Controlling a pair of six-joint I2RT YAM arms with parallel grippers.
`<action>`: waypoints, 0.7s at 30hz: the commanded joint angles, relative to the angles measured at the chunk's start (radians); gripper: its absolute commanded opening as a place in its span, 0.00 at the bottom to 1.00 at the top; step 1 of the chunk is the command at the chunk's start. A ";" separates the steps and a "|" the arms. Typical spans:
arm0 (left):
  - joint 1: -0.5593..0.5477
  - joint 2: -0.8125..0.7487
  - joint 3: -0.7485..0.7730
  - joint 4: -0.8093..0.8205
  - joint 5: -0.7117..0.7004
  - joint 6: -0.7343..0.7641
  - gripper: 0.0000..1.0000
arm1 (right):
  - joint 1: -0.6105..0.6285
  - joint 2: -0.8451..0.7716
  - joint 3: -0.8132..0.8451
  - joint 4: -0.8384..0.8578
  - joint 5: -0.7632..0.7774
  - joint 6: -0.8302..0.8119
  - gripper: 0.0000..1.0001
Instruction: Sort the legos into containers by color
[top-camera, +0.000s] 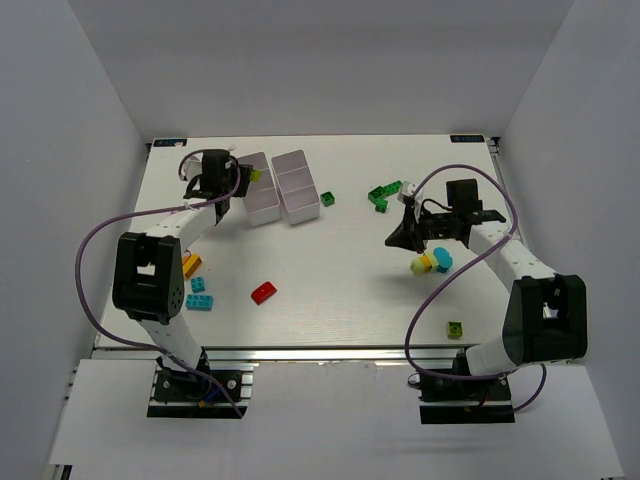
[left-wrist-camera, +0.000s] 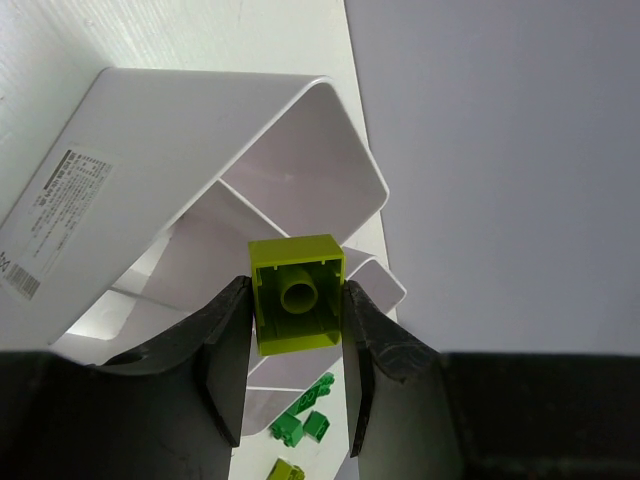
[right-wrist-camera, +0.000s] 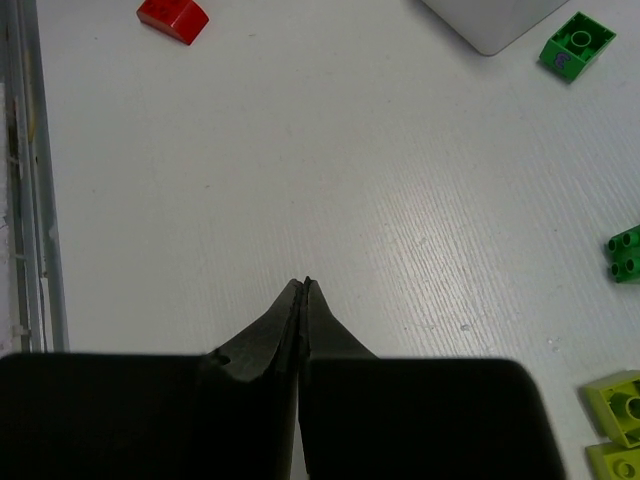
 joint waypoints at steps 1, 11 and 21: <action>-0.007 -0.004 0.031 0.021 -0.029 -0.011 0.13 | -0.006 -0.029 -0.006 0.001 -0.007 -0.011 0.00; -0.009 0.013 0.031 0.018 -0.037 -0.020 0.33 | -0.006 -0.032 -0.004 -0.007 -0.007 -0.018 0.00; -0.012 0.011 0.040 0.015 -0.042 -0.013 0.52 | -0.009 -0.039 -0.012 -0.011 -0.012 -0.024 0.00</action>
